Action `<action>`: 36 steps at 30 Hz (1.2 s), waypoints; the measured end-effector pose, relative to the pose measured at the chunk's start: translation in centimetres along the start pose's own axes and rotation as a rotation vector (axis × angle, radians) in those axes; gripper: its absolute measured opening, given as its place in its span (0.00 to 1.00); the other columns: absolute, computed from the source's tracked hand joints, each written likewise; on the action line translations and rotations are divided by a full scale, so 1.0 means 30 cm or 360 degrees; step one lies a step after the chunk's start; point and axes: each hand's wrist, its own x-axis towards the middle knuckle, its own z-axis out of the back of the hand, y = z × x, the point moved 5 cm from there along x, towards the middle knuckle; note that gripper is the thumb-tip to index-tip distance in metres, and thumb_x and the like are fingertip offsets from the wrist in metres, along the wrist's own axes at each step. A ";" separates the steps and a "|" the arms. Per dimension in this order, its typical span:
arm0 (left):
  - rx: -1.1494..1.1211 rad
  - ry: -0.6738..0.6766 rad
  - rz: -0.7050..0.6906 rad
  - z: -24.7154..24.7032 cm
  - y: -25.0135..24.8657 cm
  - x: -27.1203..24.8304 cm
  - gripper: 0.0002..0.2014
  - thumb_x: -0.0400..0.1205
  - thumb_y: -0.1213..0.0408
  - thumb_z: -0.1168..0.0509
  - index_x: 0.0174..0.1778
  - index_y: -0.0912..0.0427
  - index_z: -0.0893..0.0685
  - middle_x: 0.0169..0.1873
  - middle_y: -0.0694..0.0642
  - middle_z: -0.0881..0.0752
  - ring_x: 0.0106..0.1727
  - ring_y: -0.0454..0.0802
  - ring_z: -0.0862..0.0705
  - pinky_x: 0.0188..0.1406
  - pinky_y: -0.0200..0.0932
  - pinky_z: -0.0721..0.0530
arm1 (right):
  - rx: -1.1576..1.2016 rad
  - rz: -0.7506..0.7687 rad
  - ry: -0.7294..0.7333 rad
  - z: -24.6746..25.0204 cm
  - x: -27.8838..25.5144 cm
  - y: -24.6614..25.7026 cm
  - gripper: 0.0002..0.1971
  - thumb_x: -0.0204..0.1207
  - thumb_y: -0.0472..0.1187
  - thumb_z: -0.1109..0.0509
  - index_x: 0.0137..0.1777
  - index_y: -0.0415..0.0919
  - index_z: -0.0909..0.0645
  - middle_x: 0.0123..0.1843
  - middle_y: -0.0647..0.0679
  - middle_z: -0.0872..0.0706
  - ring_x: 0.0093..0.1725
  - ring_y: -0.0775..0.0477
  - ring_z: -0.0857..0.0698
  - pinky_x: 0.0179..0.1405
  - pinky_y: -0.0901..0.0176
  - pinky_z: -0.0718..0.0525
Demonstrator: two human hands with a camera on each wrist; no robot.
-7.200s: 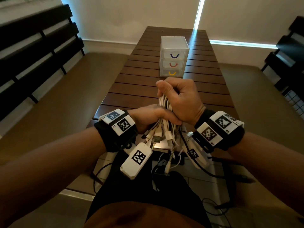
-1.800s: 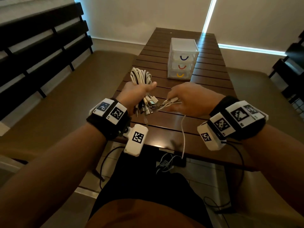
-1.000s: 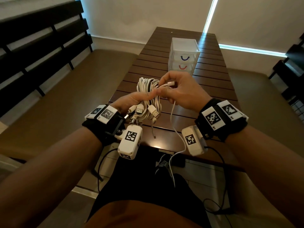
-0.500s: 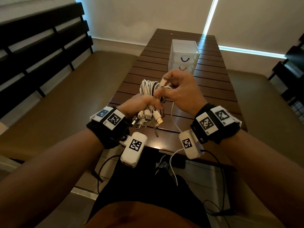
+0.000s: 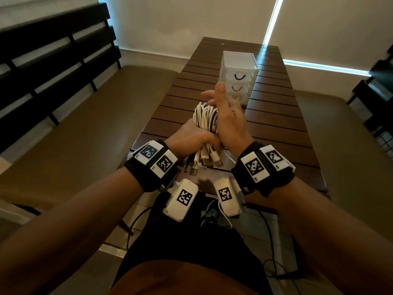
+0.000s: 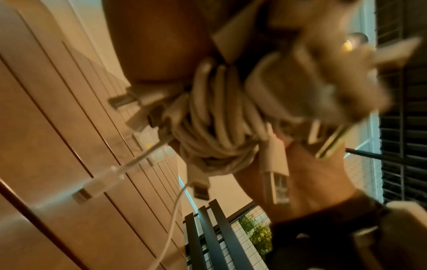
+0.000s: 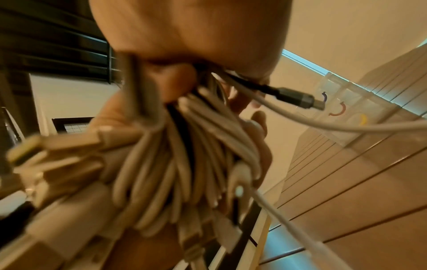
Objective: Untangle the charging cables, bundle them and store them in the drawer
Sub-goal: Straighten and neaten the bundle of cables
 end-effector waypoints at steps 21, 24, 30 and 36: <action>-0.0631 -0.0176 0.0251 0.044 0.060 0.021 0.13 0.71 0.73 0.35 0.50 0.77 0.18 0.34 0.66 0.13 0.30 0.57 0.14 0.31 0.47 0.12 | 0.0286 -0.0529 0.0530 0.004 -0.006 -0.110 0.40 0.75 0.76 0.60 0.74 0.52 0.26 0.54 0.45 0.12 0.49 0.48 0.13 0.44 0.53 0.16; -0.0632 -0.0170 0.0302 0.060 0.072 0.019 0.26 0.67 0.70 0.33 0.60 0.80 0.21 0.40 0.72 0.17 0.37 0.64 0.17 0.40 0.55 0.13 | 0.0170 -0.0496 0.0552 -0.043 -0.021 -0.129 0.35 0.79 0.69 0.55 0.70 0.47 0.22 0.60 0.51 0.13 0.61 0.55 0.15 0.67 0.49 0.20; -0.0675 -0.0033 0.0318 0.066 0.098 0.005 0.13 0.73 0.70 0.37 0.48 0.65 0.10 0.50 0.74 0.18 0.53 0.68 0.20 0.55 0.63 0.20 | 0.0145 -0.0441 0.0648 -0.045 -0.014 -0.125 0.23 0.88 0.54 0.53 0.81 0.55 0.38 0.75 0.48 0.24 0.70 0.50 0.21 0.66 0.48 0.19; -0.0852 0.0015 0.0304 0.051 0.090 0.019 0.13 0.75 0.68 0.38 0.48 0.68 0.12 0.42 0.69 0.12 0.48 0.68 0.13 0.55 0.65 0.15 | 0.0286 -0.0585 0.0507 -0.053 -0.005 -0.154 0.23 0.84 0.57 0.42 0.76 0.50 0.29 0.64 0.46 0.17 0.57 0.49 0.15 0.58 0.46 0.17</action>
